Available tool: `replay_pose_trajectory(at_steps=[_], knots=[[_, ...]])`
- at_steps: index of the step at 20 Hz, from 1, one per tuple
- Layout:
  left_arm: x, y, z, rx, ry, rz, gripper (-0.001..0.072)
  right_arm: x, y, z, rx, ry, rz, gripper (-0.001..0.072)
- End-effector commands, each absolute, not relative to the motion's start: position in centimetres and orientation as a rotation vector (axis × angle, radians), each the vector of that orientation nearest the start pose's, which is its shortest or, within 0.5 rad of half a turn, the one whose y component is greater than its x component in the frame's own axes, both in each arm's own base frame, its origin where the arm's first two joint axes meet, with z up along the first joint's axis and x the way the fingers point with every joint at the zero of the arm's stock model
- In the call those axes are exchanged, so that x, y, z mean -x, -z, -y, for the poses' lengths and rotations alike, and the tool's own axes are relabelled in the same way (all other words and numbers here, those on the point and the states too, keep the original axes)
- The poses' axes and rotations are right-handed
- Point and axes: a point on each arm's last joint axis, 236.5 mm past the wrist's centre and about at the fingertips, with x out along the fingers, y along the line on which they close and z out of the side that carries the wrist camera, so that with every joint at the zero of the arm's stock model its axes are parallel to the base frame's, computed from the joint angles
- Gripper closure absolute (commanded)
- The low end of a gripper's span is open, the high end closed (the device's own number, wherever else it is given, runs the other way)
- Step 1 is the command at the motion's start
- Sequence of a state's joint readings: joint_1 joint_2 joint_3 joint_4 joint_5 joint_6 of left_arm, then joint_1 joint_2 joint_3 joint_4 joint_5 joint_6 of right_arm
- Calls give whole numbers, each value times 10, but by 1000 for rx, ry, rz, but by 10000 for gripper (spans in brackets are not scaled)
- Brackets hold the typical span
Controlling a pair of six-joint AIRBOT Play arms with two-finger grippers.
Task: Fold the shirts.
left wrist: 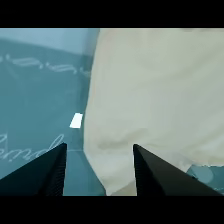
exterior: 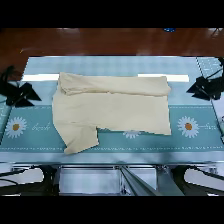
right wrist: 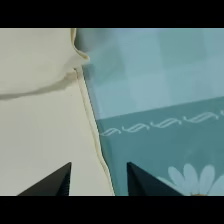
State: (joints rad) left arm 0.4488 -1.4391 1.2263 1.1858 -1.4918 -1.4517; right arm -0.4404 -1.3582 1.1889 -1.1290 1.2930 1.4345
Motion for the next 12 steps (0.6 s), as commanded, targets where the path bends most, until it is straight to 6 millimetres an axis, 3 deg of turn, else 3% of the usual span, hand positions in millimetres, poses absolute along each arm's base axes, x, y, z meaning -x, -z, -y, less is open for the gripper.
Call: replay_pose_trajectory(at_steps=[1, 3, 6, 9, 12], knots=[[-276, 36, -47, 835, 17, -1406, 200, -322, 18, 43, -677, 27, -1161, 302], [-252, 48, -33, 971, 32, -1367, 200, -300, 29, 20, -759, 7, -1135, 302], [-220, 75, -14, 1033, 25, -1444, 200, -281, 40, -12, -849, -53, -1129, 302], [-205, 95, 12, 1024, 44, -1506, 200, -274, 44, -19, -869, -67, -1146, 302], [-205, 106, 33, 1003, 67, -1518, 200, -276, 43, -20, -876, -71, -1139, 302]])
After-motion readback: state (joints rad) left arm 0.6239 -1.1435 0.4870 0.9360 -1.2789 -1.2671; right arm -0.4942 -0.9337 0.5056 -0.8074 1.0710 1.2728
